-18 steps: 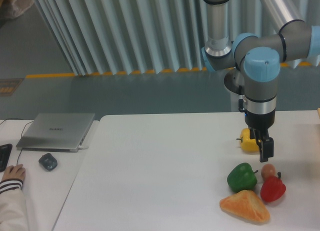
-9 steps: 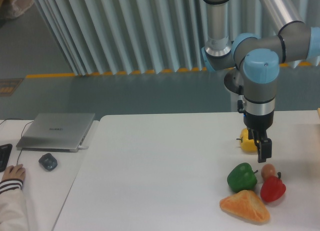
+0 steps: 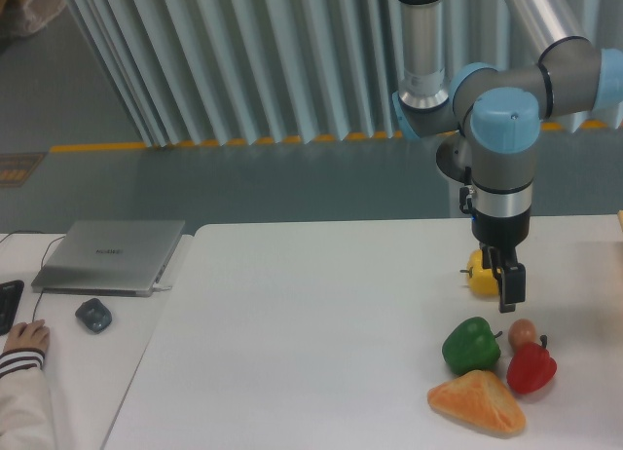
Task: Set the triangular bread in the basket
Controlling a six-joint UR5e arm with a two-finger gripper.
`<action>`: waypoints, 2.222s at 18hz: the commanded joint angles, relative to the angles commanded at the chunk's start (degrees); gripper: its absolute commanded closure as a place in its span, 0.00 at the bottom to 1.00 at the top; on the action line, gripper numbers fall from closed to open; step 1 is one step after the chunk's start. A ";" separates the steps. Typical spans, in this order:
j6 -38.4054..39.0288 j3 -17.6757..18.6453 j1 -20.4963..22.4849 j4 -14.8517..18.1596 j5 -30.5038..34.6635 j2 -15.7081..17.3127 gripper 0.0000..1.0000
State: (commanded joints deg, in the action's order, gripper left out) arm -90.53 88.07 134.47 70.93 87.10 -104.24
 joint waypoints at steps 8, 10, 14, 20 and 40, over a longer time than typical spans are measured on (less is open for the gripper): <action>1.14 4.22 3.43 -3.43 -12.92 0.97 0.00; 2.72 4.22 3.34 -3.52 -12.58 0.97 0.00; 3.25 4.31 3.25 -6.50 -12.31 0.97 0.00; 15.29 -0.09 0.18 -6.77 -2.48 -1.31 0.00; 41.10 -2.20 -6.59 -10.55 11.34 -6.94 0.00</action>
State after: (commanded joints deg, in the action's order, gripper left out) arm -49.43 85.87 127.88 60.38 98.44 -111.18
